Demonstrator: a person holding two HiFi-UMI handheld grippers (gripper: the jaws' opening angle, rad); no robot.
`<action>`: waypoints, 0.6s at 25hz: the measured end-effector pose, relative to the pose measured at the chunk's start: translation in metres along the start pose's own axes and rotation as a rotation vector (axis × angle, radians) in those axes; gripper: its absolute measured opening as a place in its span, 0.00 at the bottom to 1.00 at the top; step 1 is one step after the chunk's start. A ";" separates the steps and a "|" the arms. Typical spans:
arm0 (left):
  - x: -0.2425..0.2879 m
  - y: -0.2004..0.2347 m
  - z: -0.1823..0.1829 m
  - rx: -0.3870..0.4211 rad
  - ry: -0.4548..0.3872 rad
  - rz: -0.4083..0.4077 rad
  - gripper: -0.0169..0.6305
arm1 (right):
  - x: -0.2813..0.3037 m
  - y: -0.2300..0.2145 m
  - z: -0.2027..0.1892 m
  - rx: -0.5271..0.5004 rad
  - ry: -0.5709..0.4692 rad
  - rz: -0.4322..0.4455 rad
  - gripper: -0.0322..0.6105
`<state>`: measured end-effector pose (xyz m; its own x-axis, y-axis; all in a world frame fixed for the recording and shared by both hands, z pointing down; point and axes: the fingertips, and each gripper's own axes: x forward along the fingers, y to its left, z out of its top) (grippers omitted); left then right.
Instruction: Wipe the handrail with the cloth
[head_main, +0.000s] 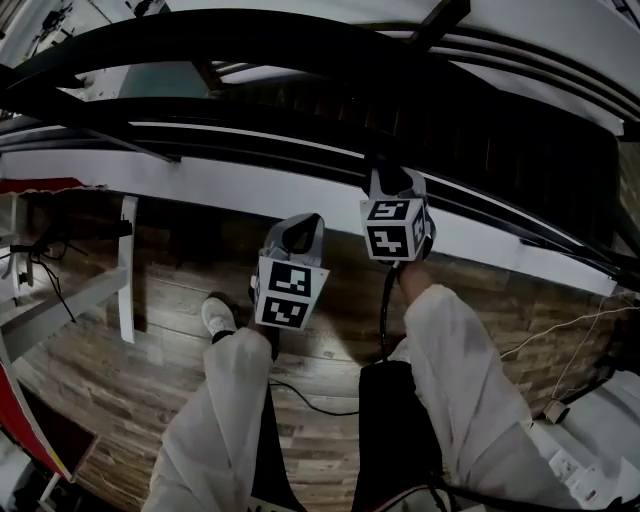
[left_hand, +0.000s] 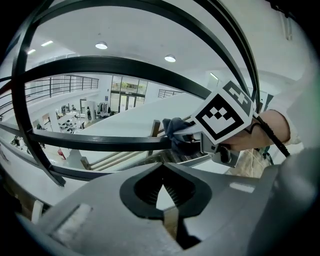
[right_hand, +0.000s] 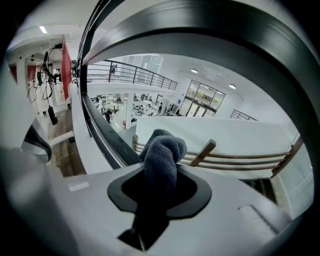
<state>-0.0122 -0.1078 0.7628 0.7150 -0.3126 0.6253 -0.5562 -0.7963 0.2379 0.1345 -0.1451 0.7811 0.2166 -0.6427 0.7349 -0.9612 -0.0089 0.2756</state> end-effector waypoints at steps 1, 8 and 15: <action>0.004 -0.007 0.000 0.002 0.001 -0.004 0.03 | -0.002 -0.006 -0.004 0.004 -0.001 -0.003 0.19; 0.034 -0.059 0.003 0.008 -0.001 -0.042 0.03 | -0.013 -0.050 -0.035 0.022 -0.002 -0.025 0.19; 0.061 -0.118 0.002 0.036 0.005 -0.080 0.03 | -0.029 -0.106 -0.074 0.044 0.001 -0.062 0.19</action>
<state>0.0976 -0.0337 0.7716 0.7546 -0.2445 0.6089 -0.4813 -0.8369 0.2605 0.2429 -0.0688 0.7764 0.2765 -0.6392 0.7176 -0.9525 -0.0829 0.2932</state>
